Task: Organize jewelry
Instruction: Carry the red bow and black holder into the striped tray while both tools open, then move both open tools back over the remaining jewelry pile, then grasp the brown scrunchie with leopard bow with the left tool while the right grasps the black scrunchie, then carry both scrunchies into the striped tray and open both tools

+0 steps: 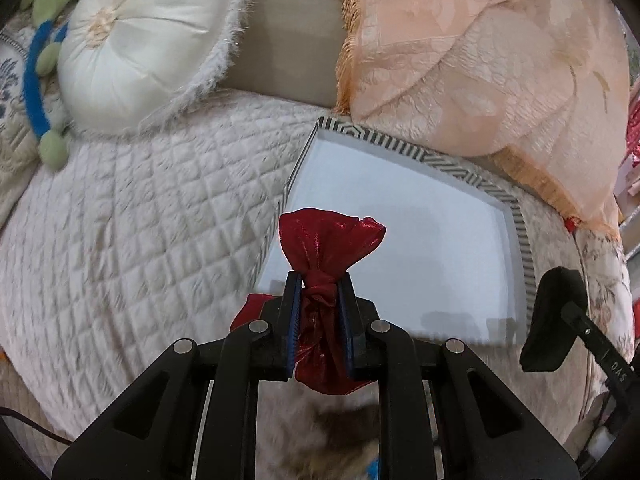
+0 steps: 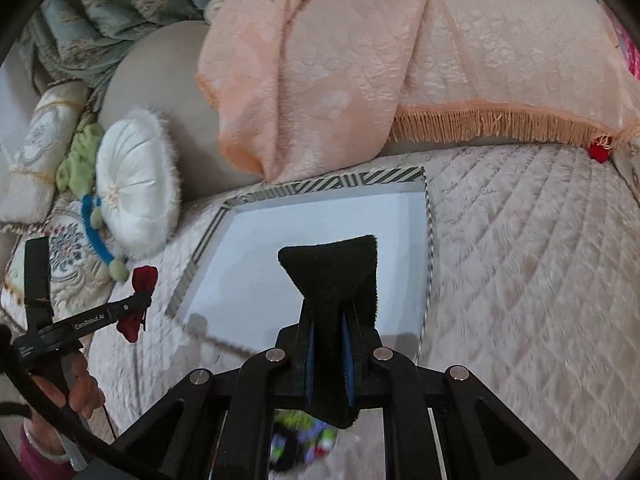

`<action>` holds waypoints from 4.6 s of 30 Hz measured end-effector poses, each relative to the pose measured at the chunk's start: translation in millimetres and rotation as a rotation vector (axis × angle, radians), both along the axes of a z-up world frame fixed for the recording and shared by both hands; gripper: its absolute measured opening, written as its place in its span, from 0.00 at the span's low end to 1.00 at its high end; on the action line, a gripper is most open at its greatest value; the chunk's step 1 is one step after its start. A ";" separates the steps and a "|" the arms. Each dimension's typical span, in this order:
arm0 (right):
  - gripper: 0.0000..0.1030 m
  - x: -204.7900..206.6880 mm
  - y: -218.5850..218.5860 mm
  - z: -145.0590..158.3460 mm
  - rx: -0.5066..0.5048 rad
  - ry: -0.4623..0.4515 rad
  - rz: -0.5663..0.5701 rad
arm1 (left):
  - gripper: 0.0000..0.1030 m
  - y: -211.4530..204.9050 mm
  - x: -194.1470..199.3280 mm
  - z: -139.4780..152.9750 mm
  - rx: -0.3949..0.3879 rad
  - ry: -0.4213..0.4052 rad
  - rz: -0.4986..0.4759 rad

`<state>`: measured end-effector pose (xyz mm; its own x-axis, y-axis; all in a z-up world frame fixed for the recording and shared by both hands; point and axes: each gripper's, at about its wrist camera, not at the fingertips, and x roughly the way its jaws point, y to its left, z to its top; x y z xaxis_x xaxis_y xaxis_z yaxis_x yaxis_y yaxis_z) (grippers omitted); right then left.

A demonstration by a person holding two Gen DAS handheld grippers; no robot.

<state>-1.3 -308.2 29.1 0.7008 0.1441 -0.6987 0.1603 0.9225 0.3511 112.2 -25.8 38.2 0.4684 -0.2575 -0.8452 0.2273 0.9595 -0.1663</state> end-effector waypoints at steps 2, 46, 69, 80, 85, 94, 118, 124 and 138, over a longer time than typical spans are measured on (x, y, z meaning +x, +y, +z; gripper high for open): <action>0.11 17.7 -3.1 -7.4 -0.013 0.021 -0.003 | 0.15 -9.8 17.2 -8.0 0.014 0.005 0.001; 0.39 -75.2 65.7 22.6 -0.117 -0.011 0.117 | 0.50 8.0 -96.9 24.2 0.134 -0.153 0.043; 0.40 -122.5 91.7 26.5 -0.141 0.011 0.139 | 0.50 20.3 -170.3 27.5 0.109 -0.149 0.023; 0.40 -120.1 76.7 -3.9 -0.110 0.079 0.128 | 0.50 34.9 -158.6 3.9 0.028 -0.022 -0.028; 0.40 -112.4 72.5 -19.6 -0.087 0.105 0.134 | 0.51 28.4 -156.2 -12.8 0.021 0.033 -0.077; 0.36 -85.7 77.1 -31.8 -0.100 0.098 0.180 | 0.57 22.4 -140.7 -27.0 -0.023 0.073 -0.093; 0.07 -59.7 77.0 -38.0 -0.062 0.064 0.267 | 0.08 8.8 -93.6 -48.0 -0.129 0.138 -0.104; 0.07 -75.0 76.9 -8.0 -0.054 0.002 0.263 | 0.07 20.5 -102.7 -15.0 -0.171 0.078 -0.099; 0.07 -95.9 79.0 46.0 -0.086 -0.093 0.252 | 0.07 30.2 -116.5 51.4 -0.197 -0.052 -0.100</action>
<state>-97.2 -229.2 75.1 0.7122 0.2652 -0.6500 -0.1078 0.9562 0.2721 -4.3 4.4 89.6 0.4741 -0.4621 -0.7494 0.3326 0.8821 -0.3335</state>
